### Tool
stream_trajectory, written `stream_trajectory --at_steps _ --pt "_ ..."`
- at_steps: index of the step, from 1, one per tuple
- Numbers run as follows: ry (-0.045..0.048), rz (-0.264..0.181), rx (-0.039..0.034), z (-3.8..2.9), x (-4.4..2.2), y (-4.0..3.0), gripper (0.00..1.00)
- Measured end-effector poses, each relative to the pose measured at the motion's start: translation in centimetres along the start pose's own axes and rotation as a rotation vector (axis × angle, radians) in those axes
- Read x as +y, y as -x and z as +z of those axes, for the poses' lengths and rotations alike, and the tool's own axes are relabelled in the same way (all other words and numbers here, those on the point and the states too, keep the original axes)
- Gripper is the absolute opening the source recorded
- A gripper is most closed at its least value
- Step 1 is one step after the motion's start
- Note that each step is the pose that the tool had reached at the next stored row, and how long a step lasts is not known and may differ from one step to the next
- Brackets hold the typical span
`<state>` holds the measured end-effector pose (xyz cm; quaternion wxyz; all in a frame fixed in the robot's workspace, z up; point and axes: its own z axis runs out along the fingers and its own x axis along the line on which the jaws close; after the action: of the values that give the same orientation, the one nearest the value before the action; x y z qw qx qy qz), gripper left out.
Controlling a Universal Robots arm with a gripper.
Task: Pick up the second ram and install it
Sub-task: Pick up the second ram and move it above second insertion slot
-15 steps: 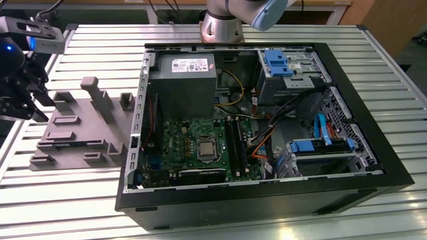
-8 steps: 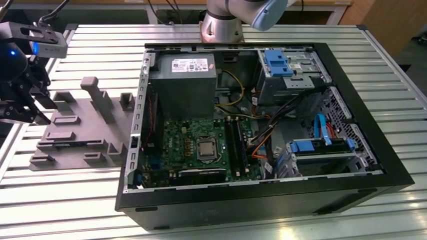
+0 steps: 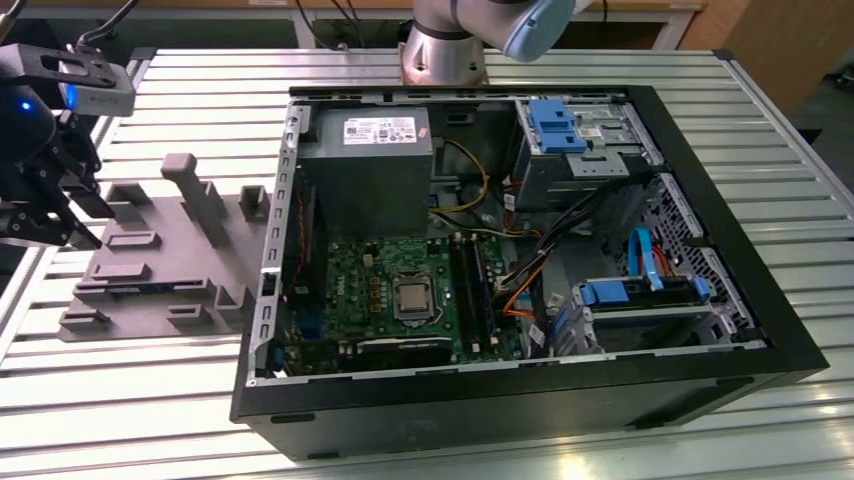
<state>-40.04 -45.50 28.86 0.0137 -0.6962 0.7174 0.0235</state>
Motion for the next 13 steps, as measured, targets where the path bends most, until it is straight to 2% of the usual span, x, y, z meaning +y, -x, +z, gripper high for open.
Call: stream_trajectory --at_steps 5,13 --pt "-0.0001 0.000 -0.0001 0.30 0.00 -0.01 0.43" --pt "-0.0001 0.000 0.0000 1.74 0.00 -0.10 0.43"
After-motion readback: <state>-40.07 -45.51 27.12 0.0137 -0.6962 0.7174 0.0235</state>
